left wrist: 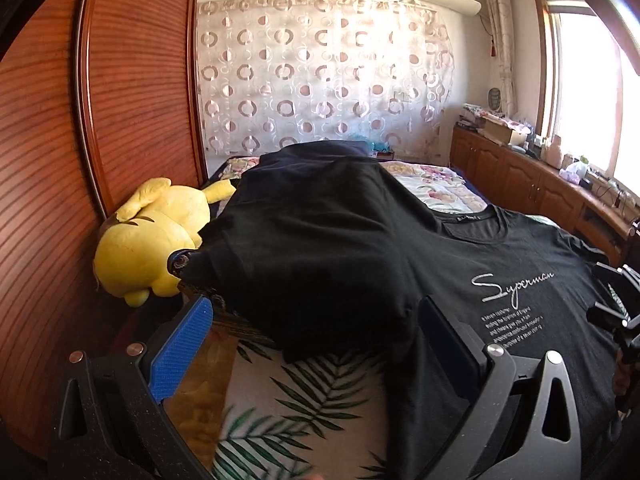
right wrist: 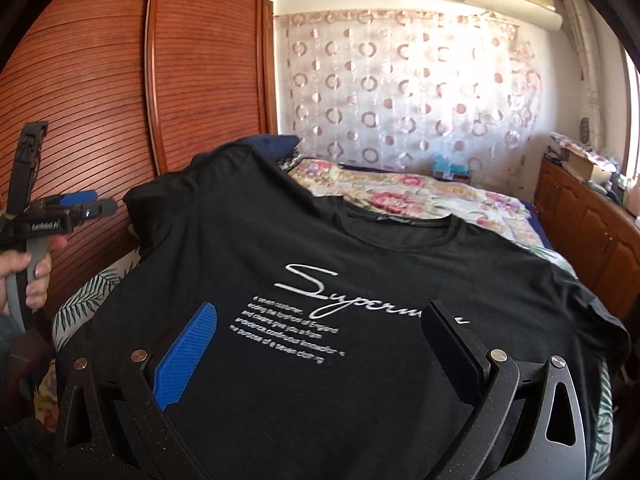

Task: Fold small clothes

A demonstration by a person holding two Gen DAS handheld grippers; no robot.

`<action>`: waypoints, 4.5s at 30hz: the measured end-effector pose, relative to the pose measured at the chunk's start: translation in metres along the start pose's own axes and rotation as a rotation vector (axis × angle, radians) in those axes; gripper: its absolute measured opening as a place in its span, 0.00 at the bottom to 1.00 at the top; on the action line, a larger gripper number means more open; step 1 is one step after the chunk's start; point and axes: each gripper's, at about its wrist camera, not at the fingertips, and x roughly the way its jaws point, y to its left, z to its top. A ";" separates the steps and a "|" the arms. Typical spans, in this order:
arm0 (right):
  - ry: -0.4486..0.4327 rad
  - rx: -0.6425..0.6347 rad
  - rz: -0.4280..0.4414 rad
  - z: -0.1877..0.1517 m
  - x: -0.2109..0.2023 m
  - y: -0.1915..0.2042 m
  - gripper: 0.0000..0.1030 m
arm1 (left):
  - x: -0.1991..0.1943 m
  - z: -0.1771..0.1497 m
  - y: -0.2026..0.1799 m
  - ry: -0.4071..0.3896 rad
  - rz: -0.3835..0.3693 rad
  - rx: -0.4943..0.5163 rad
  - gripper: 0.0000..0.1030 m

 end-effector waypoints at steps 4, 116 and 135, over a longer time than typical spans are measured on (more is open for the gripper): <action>0.003 -0.013 0.020 0.008 -0.003 -0.003 0.99 | 0.015 0.005 0.026 0.020 -0.031 -0.052 0.74; 0.093 -0.112 -0.048 0.139 0.170 -0.020 0.60 | -0.013 -0.015 -0.011 0.024 -0.171 0.007 0.85; 0.173 -0.002 0.008 0.079 0.111 -0.064 0.60 | 0.011 -0.023 -0.064 0.101 -0.239 0.054 0.85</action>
